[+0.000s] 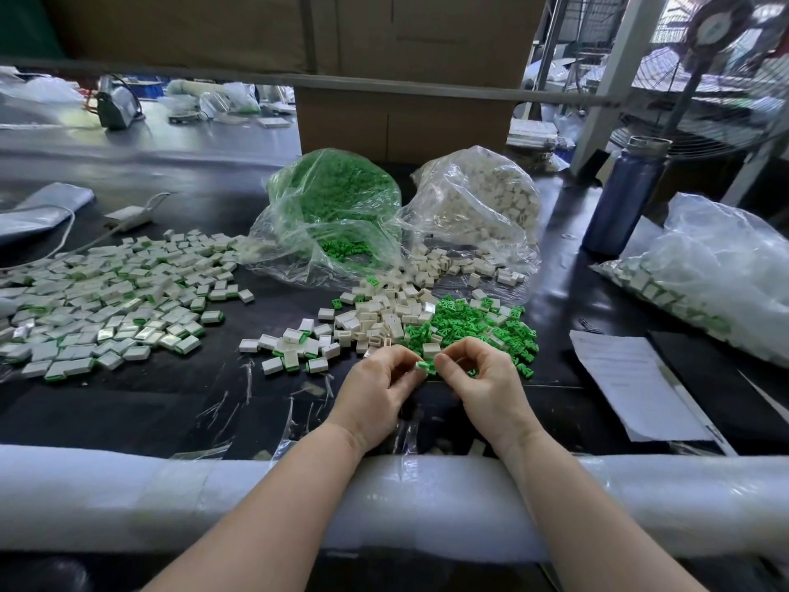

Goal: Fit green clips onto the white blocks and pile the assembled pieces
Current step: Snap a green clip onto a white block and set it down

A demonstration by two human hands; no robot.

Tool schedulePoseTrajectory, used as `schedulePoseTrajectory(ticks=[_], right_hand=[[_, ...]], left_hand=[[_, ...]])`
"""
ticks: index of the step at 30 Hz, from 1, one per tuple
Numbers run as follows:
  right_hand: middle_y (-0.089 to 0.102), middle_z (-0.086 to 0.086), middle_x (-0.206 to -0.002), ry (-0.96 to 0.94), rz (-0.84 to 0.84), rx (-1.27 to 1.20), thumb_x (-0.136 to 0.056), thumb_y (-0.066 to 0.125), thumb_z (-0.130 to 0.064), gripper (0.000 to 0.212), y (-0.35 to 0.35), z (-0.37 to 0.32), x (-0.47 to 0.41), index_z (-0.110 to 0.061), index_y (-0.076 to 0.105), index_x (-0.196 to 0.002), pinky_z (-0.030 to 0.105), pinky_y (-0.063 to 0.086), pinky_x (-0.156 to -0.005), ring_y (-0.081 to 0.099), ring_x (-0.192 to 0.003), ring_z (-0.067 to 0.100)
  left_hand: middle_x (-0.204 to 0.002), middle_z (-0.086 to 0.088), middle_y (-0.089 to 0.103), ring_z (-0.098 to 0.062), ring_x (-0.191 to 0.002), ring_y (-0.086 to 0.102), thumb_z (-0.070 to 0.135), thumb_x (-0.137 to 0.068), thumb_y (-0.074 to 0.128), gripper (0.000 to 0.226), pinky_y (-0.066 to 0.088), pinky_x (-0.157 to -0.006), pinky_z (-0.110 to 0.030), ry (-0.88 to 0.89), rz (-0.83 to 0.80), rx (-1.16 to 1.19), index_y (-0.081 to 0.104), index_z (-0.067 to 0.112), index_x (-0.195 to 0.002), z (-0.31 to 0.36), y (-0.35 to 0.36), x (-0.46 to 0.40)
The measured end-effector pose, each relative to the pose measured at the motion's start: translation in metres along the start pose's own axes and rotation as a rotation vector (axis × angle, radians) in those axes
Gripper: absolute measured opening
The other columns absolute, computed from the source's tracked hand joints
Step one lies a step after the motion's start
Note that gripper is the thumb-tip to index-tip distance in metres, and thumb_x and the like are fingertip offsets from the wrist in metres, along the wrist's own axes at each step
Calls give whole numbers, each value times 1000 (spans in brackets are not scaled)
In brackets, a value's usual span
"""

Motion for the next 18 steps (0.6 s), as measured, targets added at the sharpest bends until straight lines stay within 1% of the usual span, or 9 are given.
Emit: schedulePoseTrajectory(ticks=[2,5,7,10,11,12,14,15,18], right_hand=[[58,-5,-65,8,57,2,-82,69,-17,14,-3,0,0,-18,62,-71,21,45,-59,50,-59,5],[58,-2,-67,19,119,32,-81,70,-16,16,-6,0,0,-18,61,-69,20,45,-60,50,-61,8],[61,2,-70,24,154,73,-81,70,-15,15,-6,1,0,-17,61,-69,24,47,-64,54,-66,14],[62,6,-75,32,208,156,-82,69,-16,13,-8,2,0,-13,62,-71,29,48,-67,57,-71,20],[62,6,-76,35,229,180,-82,69,-16,13,-9,3,-1,-11,63,-71,29,47,-67,57,-70,21],[62,6,-76,40,252,197,-82,69,-16,13,-10,4,-1,-11,63,-71,30,47,-67,57,-70,21],[62,5,-75,53,294,212,-82,69,-16,14,-12,5,-1,-13,62,-70,29,45,-67,56,-69,19],[62,4,-75,58,305,216,-82,69,-16,15,-13,5,-1,-14,62,-69,29,43,-67,55,-68,19],[60,2,-76,81,281,286,-82,67,-14,14,-12,6,-2,-15,61,-70,29,42,-70,55,-73,20]], left_hand=[[-84,6,63,-9,-80,60,15,-87,62,14,48,-77,-14,-46,130,32,66,14,-100,-2,-5,0],[-86,4,65,-13,-79,64,8,-86,61,25,55,-76,-24,-135,317,102,63,15,-110,-6,-12,-1],[-88,-1,67,-15,-76,65,5,-87,60,25,56,-76,-29,-183,439,125,65,14,-109,-10,-18,-1],[-104,-8,65,-21,-86,63,5,-89,57,22,52,-83,-29,-208,594,50,68,11,-107,-13,-25,-1],[-110,-10,61,-23,-91,62,4,-89,56,23,49,-85,-26,-213,615,31,67,10,-108,-14,-26,-1],[-116,-11,56,-23,-95,59,4,-89,56,24,45,-84,-19,-219,620,13,66,8,-111,-14,-26,-2],[-124,-12,46,-19,-99,53,2,-88,56,31,32,-83,-6,-241,605,-23,60,3,-119,-14,-25,-1],[-127,-12,41,-19,-103,51,2,-88,57,35,29,-84,-5,-254,592,-41,57,1,-122,-14,-25,-1],[-135,-14,32,-26,-121,40,5,-86,59,45,27,-94,-14,-296,544,-111,48,-2,-129,-15,-23,-1]])
Point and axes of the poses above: each hand's wrist, its own x-axis away from the middle knuckle, its own y-axis out of the palm, z = x × y, the point moved 2 cm from there along -x, towards the middle knuckle
